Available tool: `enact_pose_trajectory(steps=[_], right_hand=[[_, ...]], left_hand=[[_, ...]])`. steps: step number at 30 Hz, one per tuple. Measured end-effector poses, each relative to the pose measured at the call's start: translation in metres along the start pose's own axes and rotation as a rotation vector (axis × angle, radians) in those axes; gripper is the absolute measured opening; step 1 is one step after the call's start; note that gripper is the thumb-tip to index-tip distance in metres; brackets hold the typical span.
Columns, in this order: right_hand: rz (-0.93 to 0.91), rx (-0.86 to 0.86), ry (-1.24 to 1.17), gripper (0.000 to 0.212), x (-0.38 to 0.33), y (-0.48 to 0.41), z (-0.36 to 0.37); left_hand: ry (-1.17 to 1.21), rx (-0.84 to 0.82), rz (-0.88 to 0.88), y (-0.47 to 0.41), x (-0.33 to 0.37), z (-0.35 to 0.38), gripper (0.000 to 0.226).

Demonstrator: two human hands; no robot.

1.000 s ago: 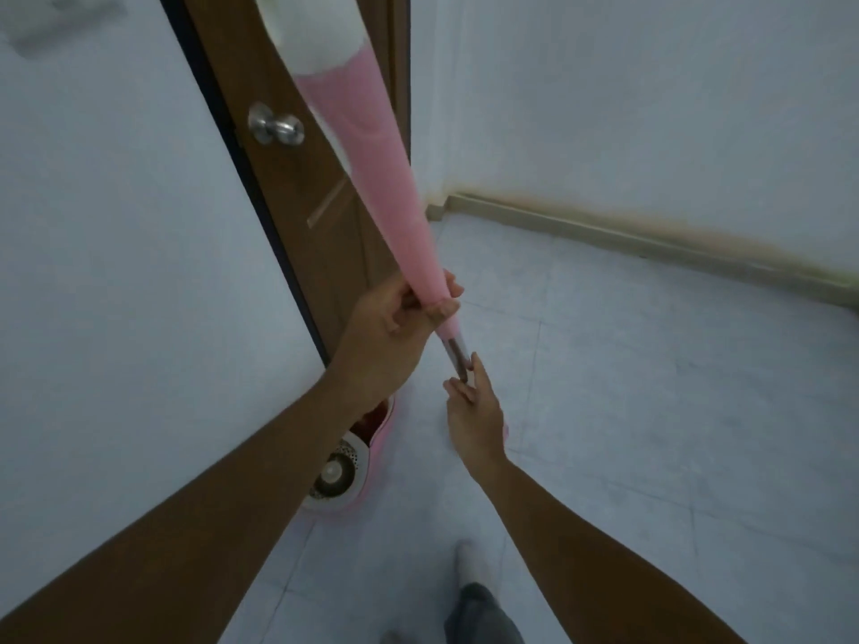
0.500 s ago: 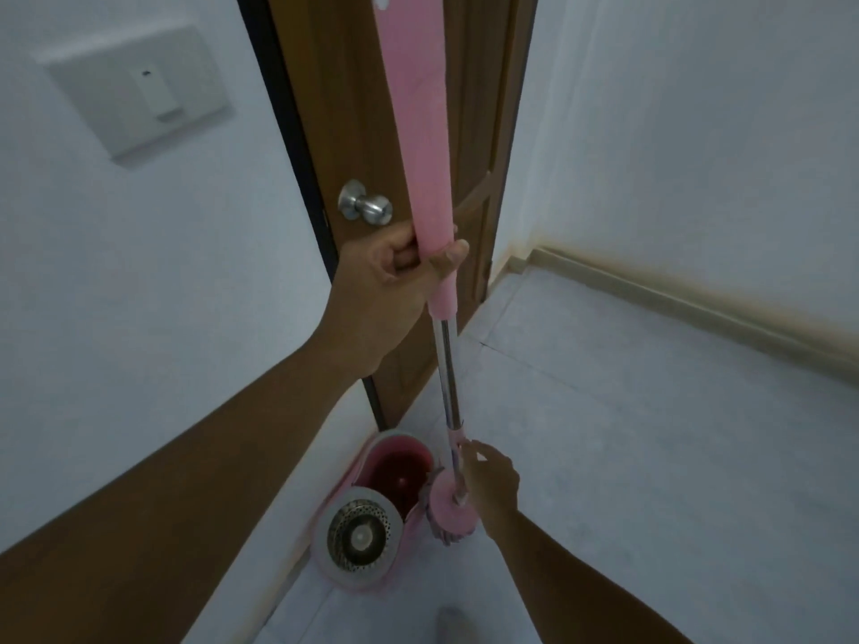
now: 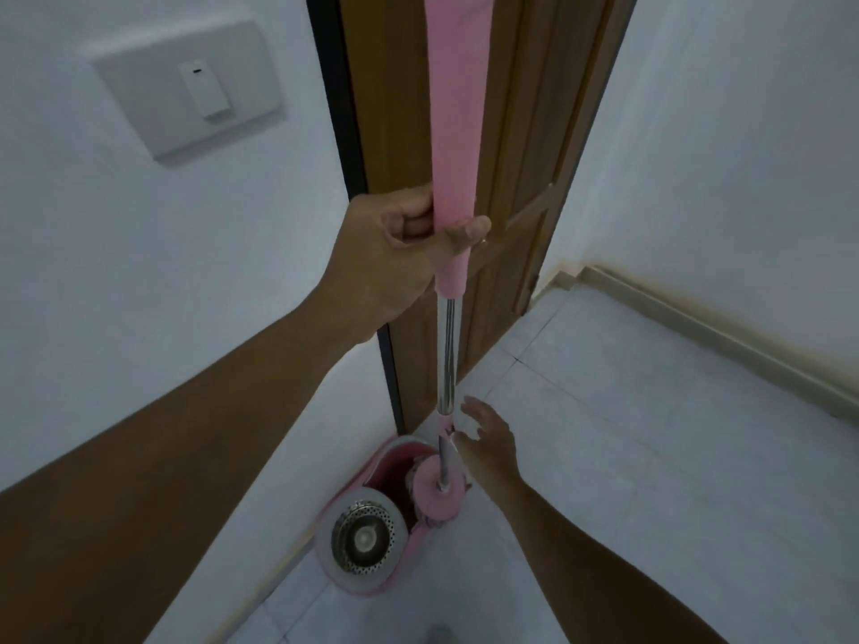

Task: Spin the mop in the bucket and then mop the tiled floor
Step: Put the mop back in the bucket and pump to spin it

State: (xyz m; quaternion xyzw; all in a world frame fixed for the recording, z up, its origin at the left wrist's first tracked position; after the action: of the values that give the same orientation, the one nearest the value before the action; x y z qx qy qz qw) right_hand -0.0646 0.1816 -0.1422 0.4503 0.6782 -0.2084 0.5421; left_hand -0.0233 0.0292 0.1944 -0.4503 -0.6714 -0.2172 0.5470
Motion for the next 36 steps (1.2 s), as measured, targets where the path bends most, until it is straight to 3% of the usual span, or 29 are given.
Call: enact_pose_trajectory(steps=[3,7,13,23,32,36], right_hand=[[-0.256,-0.11,-0.027,0.051,-0.068,-0.013,0.009],[-0.459,-0.053,0.062,0.019,-0.125,-0.023,0.01],[-0.559,-0.08,0.133,0.033,-0.155,-0.039,0.023],[-0.529,-0.186,0.157,0.026,-0.15,-0.046,0.058],[-0.361,-0.18,0.302,0.021,-0.107,-0.056,0.088],[-0.358,-0.266,0.31,0.02,-0.09,-0.041,0.104]], left_hand=[[-0.031,0.033,0.019,-0.002,-0.006,-0.002,0.042],[-0.037,0.111,0.027,-0.009,-0.005,-0.014,0.041],[0.001,0.174,0.064,-0.023,0.008,-0.044,0.042],[0.007,0.166,-0.006,-0.022,-0.024,-0.066,0.04],[0.016,0.006,-0.391,0.01,-0.139,-0.054,0.049],[-0.003,-0.077,-0.435,0.029,-0.169,-0.05,0.054]])
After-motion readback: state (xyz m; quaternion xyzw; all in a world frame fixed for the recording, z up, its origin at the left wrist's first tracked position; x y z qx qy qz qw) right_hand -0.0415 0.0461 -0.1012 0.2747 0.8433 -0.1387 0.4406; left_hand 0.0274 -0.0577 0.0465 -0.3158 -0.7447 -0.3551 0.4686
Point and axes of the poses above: each hand's wrist, its own y-axis away from the middle knuckle, its own z-axis out of the palm, x = y × z, the point moved 8 cm from there along -y, towards the middle knuckle, and after that the axes turned 10 degrees about -z, right-handed, at the moved point
